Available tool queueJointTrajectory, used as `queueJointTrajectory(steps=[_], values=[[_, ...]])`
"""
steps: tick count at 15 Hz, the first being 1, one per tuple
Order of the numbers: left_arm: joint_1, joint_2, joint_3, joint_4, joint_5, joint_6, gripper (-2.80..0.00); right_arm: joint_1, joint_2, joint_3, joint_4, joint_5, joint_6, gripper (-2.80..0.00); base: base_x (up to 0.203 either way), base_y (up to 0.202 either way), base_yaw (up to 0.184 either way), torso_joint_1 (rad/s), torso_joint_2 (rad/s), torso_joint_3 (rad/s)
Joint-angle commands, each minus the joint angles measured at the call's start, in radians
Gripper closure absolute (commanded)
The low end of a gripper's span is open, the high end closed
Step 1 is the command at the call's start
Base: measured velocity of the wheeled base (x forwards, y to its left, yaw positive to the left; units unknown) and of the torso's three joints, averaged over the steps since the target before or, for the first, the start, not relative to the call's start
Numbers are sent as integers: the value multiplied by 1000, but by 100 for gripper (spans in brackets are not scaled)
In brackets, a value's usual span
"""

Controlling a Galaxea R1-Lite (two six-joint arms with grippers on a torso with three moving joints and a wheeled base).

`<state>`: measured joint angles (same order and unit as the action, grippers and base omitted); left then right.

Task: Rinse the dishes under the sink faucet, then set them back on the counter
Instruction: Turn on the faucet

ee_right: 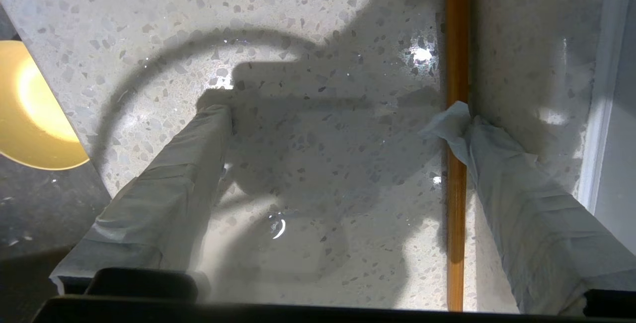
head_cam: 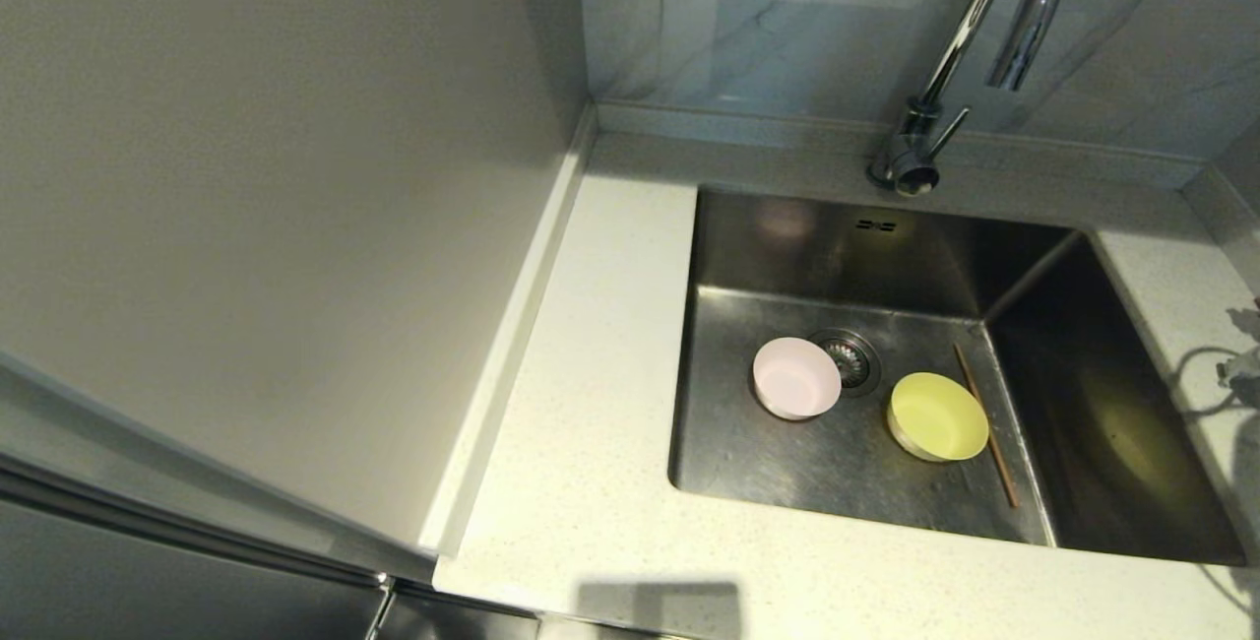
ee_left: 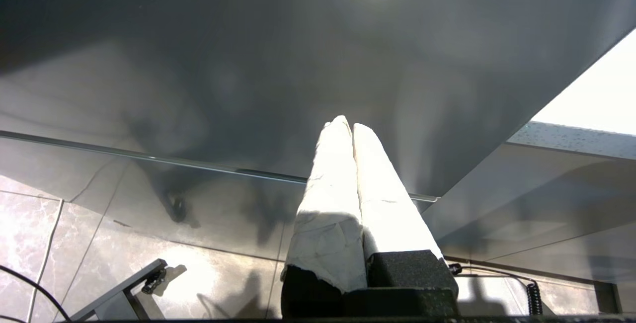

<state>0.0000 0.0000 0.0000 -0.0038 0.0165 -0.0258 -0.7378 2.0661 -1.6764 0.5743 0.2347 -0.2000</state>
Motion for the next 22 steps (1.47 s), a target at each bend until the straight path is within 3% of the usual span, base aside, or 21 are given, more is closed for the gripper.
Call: queueJointTrajectory(steps=[1,4,9,13,17,22], values=[[0,-3,0,-1,0,0,0,21,-6,1,41,38,-12,-280,0,0,0,0,0,0],[0,-3,0,-1,0,0,0,42,-33,-10,165,146,-98,-280,0,0,0,0,0,0],[0,-3,0,-1,0,0,0,85,-62,-23,210,202,-111,-280,0,0,0,0,0,0],[0,-3,0,-1,0,0,0,86,-46,-94,199,195,-116,-280,0,0,0,0,0,0],[0,-3,0,-1,0,0,0,81,-13,-112,48,63,-114,-280,0,0,0,0,0,0],[0,-3,0,-1,0,0,0,61,17,-123,-27,52,-114,-280,0,0,0,0,0,0]])
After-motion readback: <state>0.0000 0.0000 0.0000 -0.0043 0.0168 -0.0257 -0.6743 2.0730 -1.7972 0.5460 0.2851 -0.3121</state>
